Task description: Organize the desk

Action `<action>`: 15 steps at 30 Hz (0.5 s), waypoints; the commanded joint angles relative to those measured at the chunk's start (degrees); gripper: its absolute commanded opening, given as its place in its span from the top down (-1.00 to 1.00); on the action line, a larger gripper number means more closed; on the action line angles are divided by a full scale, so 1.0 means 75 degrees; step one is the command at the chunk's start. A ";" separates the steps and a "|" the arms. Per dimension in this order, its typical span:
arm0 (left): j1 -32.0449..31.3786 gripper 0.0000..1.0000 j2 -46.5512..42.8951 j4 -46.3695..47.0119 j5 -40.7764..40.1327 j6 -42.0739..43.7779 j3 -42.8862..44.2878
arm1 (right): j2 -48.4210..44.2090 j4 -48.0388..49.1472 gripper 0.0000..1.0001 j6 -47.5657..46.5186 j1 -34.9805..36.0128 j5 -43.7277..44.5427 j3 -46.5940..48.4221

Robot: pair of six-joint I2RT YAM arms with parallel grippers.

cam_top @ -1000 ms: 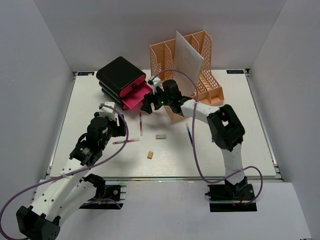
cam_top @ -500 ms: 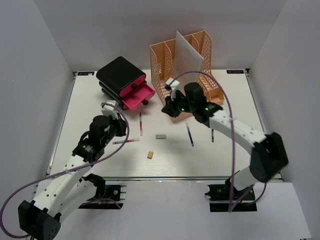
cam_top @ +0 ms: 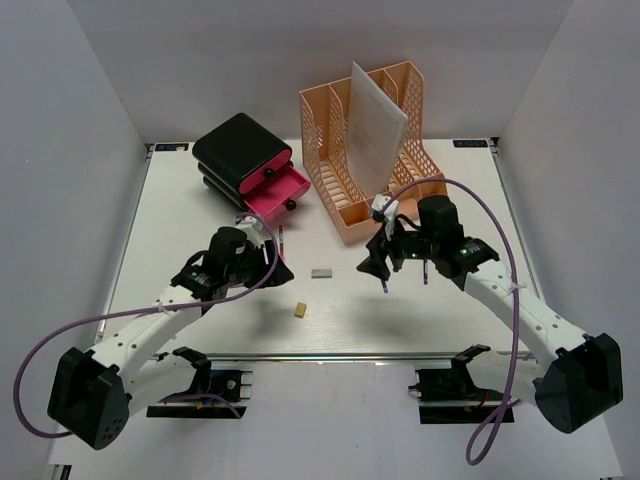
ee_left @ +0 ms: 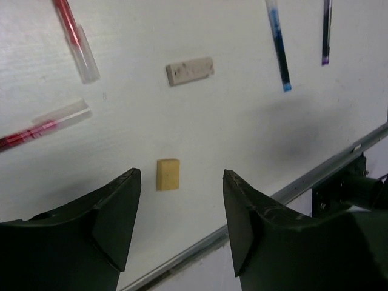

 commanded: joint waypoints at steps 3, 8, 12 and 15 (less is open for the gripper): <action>-0.0559 -0.33 0.0110 -0.0614 0.0050 -0.0253 0.0115 | -0.0597 0.0155 -0.28 -0.0105 -0.0522 -0.0567 -0.0341; -0.1344 -0.30 0.0625 -0.1036 -0.0535 -0.0639 0.0208 | -0.0727 -0.0079 0.56 -0.0069 -0.0745 -0.0673 -0.0400; -0.2293 -0.35 0.1011 -0.1328 -0.1366 -0.1120 0.0290 | -0.0598 -0.0314 0.74 -0.0128 -0.0910 -0.1036 -0.0247; -0.2927 -0.39 0.1328 -0.1728 -0.2559 -0.1389 0.0629 | -0.0598 -0.0325 0.66 -0.0128 -0.0933 -0.1060 -0.0271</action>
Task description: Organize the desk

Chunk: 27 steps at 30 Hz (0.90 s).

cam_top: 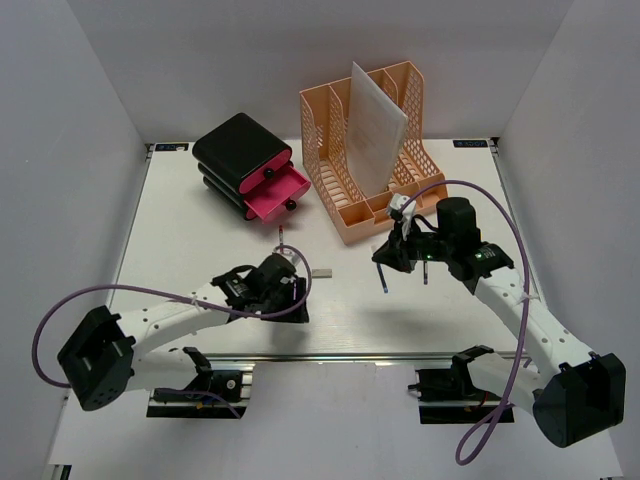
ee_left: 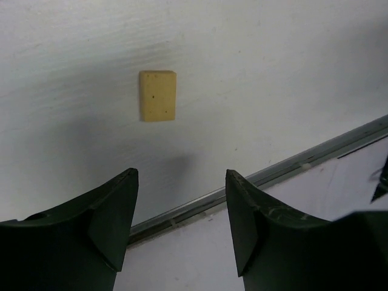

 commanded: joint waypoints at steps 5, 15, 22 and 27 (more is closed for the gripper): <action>-0.0971 -0.41 0.0974 -0.0525 -0.2505 -0.0596 0.0972 | -0.0103 0.0050 0.63 -0.0032 -0.0217 -0.0267 0.0076; -0.1288 -0.36 0.2173 -0.0267 -0.3138 -0.0560 0.1442 | -0.0079 0.0051 0.61 0.0016 -0.0522 -0.0290 0.0064; -0.1289 -0.16 0.2301 -0.0174 -0.3315 -0.0373 0.1466 | -0.0079 0.0004 0.61 0.0016 -0.0697 -0.0408 0.0076; -0.1289 -0.04 0.2525 -0.0021 -0.3151 -0.0338 0.1454 | -0.0091 -0.0008 0.61 0.0004 -0.0814 -0.0443 0.0087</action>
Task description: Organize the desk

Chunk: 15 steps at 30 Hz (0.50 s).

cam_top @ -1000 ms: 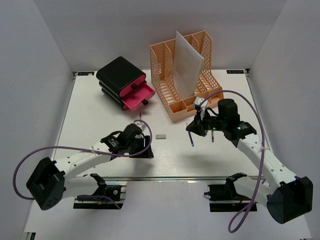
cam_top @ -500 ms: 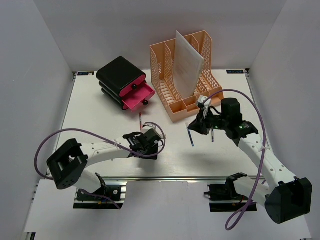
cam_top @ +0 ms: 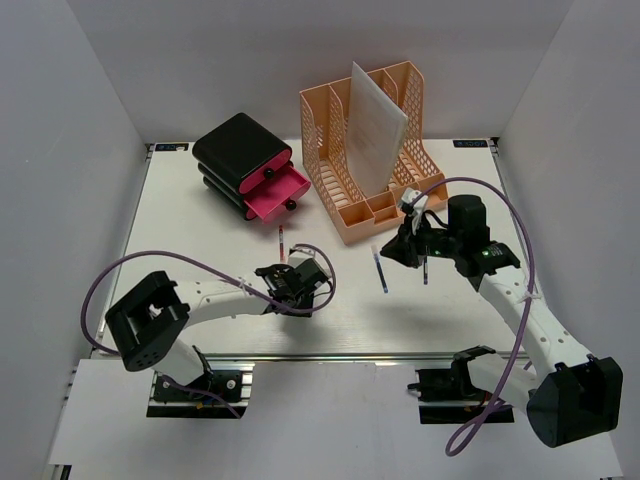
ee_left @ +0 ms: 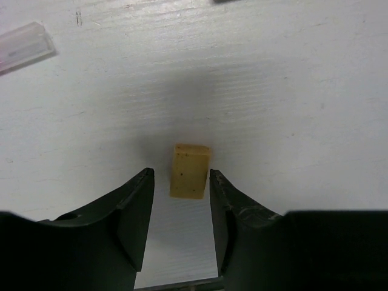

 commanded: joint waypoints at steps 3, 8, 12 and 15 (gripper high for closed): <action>-0.0039 -0.04 0.0182 0.0215 -0.0006 0.0068 0.0248 | -0.0079 -0.0011 0.61 -0.0008 -0.0130 -0.0259 0.0076; -0.0039 0.04 0.0404 0.0192 -0.0041 0.0103 0.0306 | -0.0079 -0.0011 0.61 -0.0008 -0.0224 -0.0330 0.0087; -0.0039 0.53 0.0557 0.0028 -0.0251 0.0185 0.0412 | -0.0068 -0.0046 0.61 -0.0008 -0.0282 -0.0388 0.0087; 0.0054 0.87 0.0546 -0.0275 -0.0602 0.0337 0.0657 | -0.0068 -0.0058 0.62 -0.0031 -0.0282 -0.0424 0.0076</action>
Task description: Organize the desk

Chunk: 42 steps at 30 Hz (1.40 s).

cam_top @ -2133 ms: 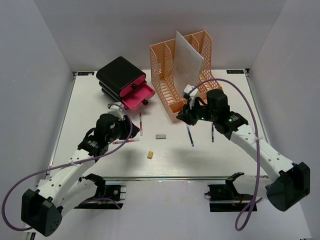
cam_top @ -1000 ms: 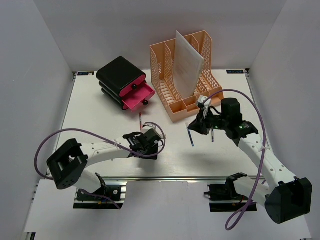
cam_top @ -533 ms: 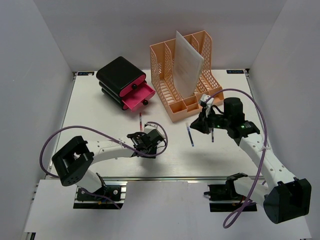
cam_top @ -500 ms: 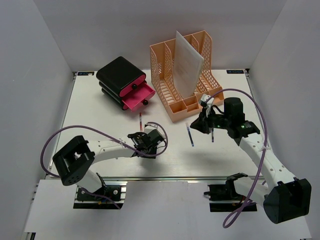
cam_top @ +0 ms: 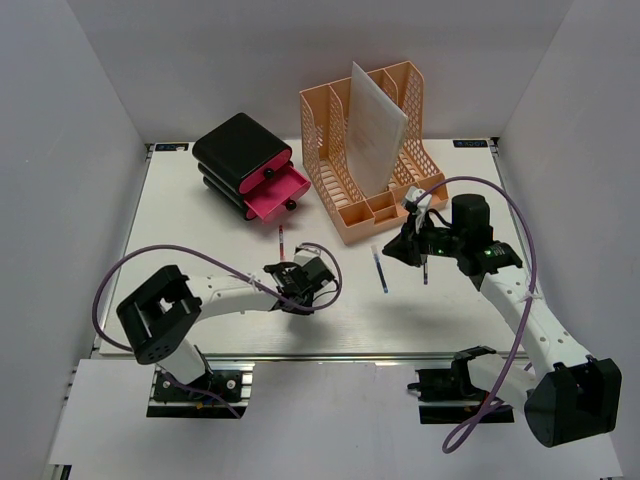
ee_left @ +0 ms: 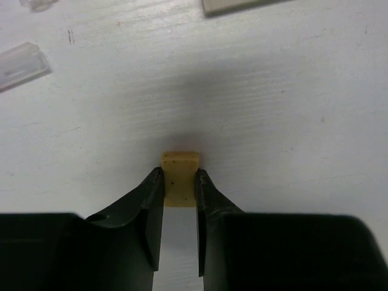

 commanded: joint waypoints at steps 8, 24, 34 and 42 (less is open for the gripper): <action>0.0786 1.00 -0.0345 -0.1269 -0.1866 0.1513 0.1882 | -0.0068 -0.0075 0.63 -0.0055 -0.0102 -0.0185 0.0087; 0.3131 1.00 0.1799 -0.1048 -0.2406 0.4187 0.5738 | -0.0021 -0.0075 0.63 -0.0148 -0.0114 -0.0079 0.0064; 0.3681 -0.01 0.2491 -0.0814 -0.2114 0.4364 0.6384 | 0.0131 -0.0134 0.57 -0.0219 -0.0137 -0.0032 0.0052; 0.3682 -0.10 0.1884 -0.0837 -0.1411 0.4364 0.6397 | 0.0506 -0.1605 -0.20 -0.2206 -0.0090 -0.1471 0.0204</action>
